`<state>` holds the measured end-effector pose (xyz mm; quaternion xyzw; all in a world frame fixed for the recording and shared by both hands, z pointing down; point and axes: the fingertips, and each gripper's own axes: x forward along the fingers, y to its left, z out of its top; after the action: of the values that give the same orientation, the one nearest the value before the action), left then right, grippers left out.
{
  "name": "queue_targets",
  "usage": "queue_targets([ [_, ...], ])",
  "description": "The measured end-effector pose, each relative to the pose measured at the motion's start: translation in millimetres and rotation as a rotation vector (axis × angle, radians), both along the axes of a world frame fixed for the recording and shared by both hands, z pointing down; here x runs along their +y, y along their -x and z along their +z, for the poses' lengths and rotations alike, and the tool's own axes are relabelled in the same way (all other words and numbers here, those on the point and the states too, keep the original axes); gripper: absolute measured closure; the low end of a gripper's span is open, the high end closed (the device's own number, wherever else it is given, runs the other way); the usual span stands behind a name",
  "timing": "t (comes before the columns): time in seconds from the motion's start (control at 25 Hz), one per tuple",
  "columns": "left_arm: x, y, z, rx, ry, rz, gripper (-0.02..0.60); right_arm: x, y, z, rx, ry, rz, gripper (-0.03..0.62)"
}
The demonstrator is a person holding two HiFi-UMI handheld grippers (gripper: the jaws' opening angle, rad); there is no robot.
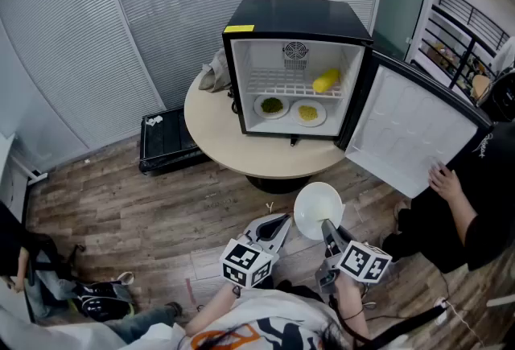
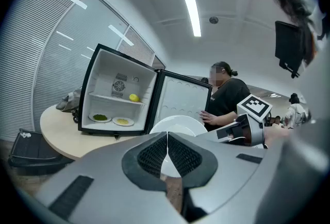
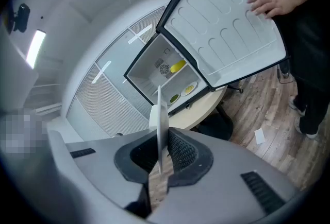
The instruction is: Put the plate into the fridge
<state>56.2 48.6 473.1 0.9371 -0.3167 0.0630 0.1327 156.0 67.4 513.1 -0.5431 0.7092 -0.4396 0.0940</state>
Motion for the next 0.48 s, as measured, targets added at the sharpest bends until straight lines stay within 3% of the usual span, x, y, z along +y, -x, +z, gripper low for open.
queue_targets([
  [0.28, -4.1, -10.3, 3.0, -0.017, 0.005, 0.001, 0.568, -7.0, -15.4, -6.1, -0.010, -0.017, 0.034, 0.560],
  [0.48, -4.5, -11.2, 6.7, -0.020, 0.028, -0.007, 0.568, -4.1, -11.8, -0.6, -0.013, 0.000, 0.005, 0.560],
])
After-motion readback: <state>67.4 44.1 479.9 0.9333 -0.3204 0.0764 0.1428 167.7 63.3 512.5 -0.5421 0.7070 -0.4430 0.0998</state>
